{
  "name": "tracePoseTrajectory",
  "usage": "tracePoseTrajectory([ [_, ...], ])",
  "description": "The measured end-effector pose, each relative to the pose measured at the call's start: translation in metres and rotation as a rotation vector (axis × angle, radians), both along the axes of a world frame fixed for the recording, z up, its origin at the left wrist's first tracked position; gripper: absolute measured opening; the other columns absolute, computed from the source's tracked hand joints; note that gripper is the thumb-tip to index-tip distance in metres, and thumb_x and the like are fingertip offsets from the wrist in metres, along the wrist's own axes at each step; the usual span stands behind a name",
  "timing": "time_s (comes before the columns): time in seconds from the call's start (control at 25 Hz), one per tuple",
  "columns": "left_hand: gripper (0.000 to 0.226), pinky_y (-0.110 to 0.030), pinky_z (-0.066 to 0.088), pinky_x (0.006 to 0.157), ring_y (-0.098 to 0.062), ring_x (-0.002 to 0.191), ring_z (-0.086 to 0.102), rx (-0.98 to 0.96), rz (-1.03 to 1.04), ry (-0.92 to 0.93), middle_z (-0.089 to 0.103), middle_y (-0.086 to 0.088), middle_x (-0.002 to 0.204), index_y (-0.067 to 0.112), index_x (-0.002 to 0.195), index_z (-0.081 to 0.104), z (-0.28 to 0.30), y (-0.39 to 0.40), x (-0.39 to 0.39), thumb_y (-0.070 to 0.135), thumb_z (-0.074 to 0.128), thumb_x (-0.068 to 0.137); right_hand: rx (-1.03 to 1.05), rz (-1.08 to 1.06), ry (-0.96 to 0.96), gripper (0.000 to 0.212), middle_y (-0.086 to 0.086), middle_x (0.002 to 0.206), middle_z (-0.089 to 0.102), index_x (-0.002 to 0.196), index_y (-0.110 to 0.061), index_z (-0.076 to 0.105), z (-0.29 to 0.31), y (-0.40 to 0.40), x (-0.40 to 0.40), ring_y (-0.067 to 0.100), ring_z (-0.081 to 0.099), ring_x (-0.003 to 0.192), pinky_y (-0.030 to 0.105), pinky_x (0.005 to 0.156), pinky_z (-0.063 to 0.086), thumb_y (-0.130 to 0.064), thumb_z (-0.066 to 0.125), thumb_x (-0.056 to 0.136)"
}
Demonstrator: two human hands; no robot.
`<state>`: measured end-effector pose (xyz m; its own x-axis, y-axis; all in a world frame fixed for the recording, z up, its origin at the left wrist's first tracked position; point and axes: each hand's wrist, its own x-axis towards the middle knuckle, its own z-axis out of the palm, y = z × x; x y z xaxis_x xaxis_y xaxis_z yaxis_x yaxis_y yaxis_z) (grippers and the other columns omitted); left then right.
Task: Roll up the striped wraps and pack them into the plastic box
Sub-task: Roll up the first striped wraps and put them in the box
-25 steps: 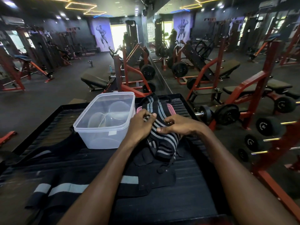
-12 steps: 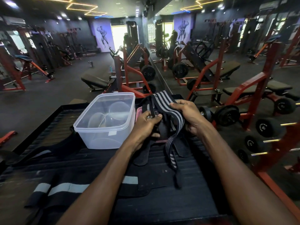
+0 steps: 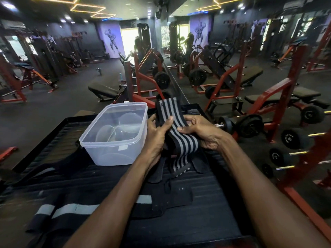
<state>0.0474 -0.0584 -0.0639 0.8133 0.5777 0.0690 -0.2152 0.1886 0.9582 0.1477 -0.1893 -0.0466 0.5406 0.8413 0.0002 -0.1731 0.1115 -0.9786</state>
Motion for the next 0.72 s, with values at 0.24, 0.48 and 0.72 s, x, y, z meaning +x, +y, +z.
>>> tracePoseTrajectory([
  [0.24, 0.021, -0.048, 0.055, 0.101, -0.022, 0.105, 0.072, 0.019, 0.294, -0.040, 0.075, -0.003, 0.110, 0.018, 0.108, 0.066, 0.004, 0.006, -0.002, 0.012, 0.073, 0.090, -0.115, 0.165, -0.040, 0.068, 0.017, 0.123, 0.066, 0.136, -0.007, 0.052, -0.001, -0.007, 0.007, 0.029, 0.068, 0.106, 0.043, 0.095, 0.053, -0.004, 0.079, 0.074],
  [0.48, 0.038, -0.040, 0.055, 0.102, -0.018, 0.109, 0.069, 0.016, 0.517, -0.217, 0.072, -0.007, 0.117, 0.001, 0.125, 0.063, 0.014, 0.012, -0.010, 0.001, 0.070, 0.087, -0.433, 0.067, -0.459, 0.029, -0.003, 0.092, 0.073, 0.100, -0.007, 0.072, -0.005, -0.015, 0.013, 0.009, 0.062, 0.085, 0.022, 0.067, 0.049, -0.021, 0.082, 0.076],
  [0.72, 0.030, -0.011, 0.051, 0.065, 0.010, 0.070, 0.065, 0.154, 0.445, -0.347, 0.067, 0.008, 0.084, 0.015, 0.093, 0.059, 0.024, -0.006, -0.027, -0.012, 0.066, 0.083, -0.155, -0.378, -0.235, 0.013, 0.016, 0.092, 0.074, 0.076, -0.007, 0.067, 0.002, -0.006, 0.013, 0.034, 0.072, 0.085, 0.039, 0.072, 0.062, -0.010, 0.069, 0.089],
])
